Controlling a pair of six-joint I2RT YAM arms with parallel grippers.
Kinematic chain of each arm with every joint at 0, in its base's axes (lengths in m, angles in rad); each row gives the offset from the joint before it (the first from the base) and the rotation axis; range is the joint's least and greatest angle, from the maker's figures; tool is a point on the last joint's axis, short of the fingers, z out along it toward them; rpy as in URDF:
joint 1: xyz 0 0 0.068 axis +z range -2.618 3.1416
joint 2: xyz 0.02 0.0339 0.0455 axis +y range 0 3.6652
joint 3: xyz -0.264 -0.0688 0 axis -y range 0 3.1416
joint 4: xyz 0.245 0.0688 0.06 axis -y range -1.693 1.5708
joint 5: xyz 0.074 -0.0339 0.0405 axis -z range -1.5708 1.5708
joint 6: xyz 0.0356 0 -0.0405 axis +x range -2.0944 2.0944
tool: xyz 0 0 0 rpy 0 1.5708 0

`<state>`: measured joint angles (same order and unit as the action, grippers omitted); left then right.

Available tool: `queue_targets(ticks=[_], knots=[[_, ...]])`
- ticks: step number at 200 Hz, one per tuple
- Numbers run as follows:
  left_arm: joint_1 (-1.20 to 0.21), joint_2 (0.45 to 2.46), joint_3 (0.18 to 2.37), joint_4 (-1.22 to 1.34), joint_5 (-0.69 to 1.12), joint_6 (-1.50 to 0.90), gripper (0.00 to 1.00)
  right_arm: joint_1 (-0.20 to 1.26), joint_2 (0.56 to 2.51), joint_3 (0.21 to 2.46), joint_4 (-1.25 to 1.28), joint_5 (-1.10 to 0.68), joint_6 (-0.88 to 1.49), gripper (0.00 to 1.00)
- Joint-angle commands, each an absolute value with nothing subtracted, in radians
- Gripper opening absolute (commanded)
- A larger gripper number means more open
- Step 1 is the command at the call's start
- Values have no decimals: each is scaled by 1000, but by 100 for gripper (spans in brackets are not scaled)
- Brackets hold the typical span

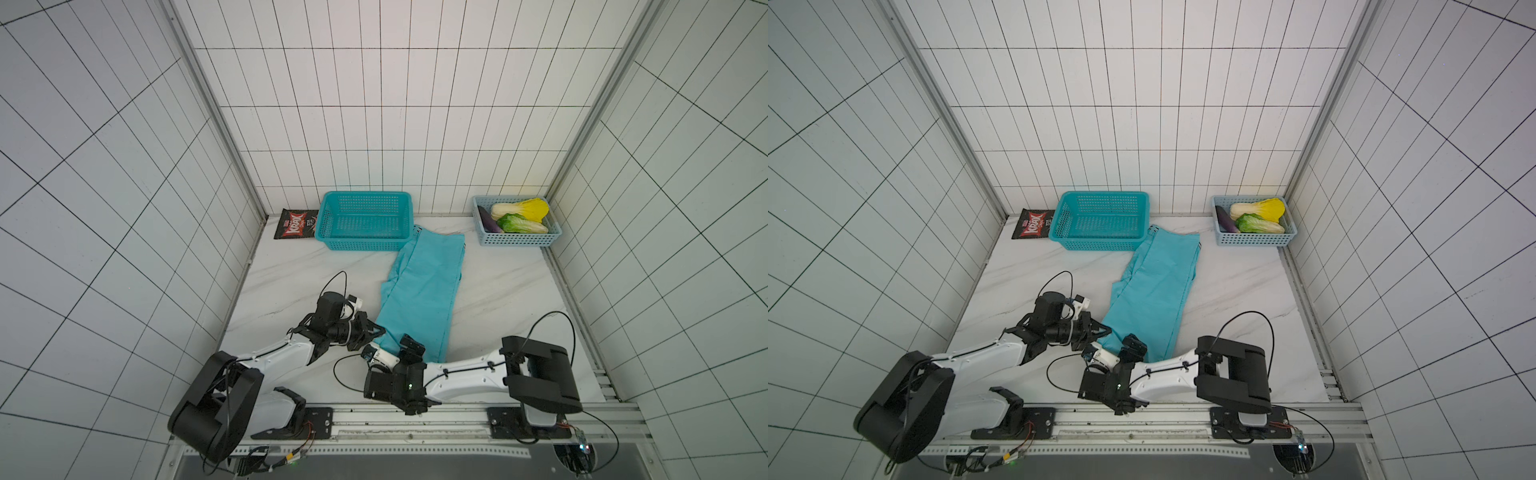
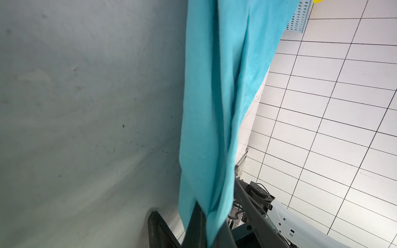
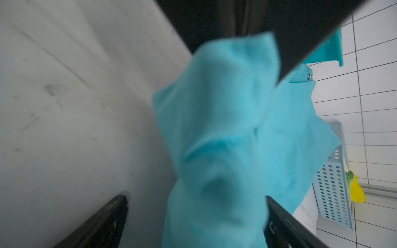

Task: Roll up the long pants
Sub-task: Roll the long pant at the center of the board.

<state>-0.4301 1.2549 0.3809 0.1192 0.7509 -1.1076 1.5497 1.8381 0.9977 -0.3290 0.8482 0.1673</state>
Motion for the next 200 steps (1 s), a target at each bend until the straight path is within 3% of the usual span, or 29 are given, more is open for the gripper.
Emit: queue_targets(ticks=[1,24,53,74,92,127,149,176,191,200], knots=[[-425,1231,354,179,727,-1129,0,1521,1876,974,-264,920,119,88],[-421,1224,344,189,728,-1137,0,1511,1875,968,-250,883,102,41],[-403,1223,342,161,725,-1115,0,1509,1830,956,-275,798,101,23],[-390,1239,341,155,730,-1104,0,1504,1780,947,-302,676,94,0],[-387,1255,351,142,735,-1083,0,1479,1739,951,-340,495,74,0],[-361,1239,381,64,769,-1015,47,1379,1643,934,-411,23,11,0],[-282,1125,417,-95,766,-949,64,1309,1612,982,-529,-269,-32,0],[-174,989,480,-267,754,-869,74,1232,1585,1072,-684,-476,-94,0],[-153,960,505,-307,753,-813,73,1160,1585,1107,-726,-601,-155,0],[-150,952,519,-332,761,-764,68,1111,1600,1119,-728,-660,-200,0]])
